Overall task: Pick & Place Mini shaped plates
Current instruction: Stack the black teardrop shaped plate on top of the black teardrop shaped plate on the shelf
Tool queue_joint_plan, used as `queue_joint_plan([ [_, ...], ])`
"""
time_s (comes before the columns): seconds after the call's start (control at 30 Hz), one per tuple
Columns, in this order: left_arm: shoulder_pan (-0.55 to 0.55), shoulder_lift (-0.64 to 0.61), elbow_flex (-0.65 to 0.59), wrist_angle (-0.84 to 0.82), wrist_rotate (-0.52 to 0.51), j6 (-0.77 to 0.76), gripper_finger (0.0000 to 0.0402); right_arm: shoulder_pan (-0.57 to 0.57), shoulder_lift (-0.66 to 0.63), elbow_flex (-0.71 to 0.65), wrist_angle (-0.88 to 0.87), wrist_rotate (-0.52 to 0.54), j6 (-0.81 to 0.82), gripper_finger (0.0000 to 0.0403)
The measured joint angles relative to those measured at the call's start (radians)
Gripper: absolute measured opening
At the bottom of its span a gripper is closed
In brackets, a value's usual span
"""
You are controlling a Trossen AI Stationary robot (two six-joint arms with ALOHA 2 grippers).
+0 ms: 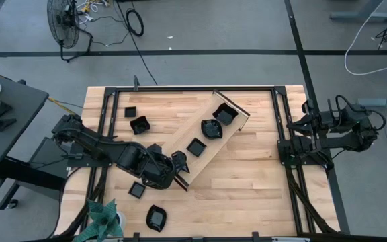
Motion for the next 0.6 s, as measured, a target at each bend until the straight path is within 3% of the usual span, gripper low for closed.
queue_joint_plan([
  [0.6,0.009,0.000,0.000,-0.041,0.074,-0.002,0.0002,0.000,0.000,0.000,0.000,0.000,0.000,0.0010],
])
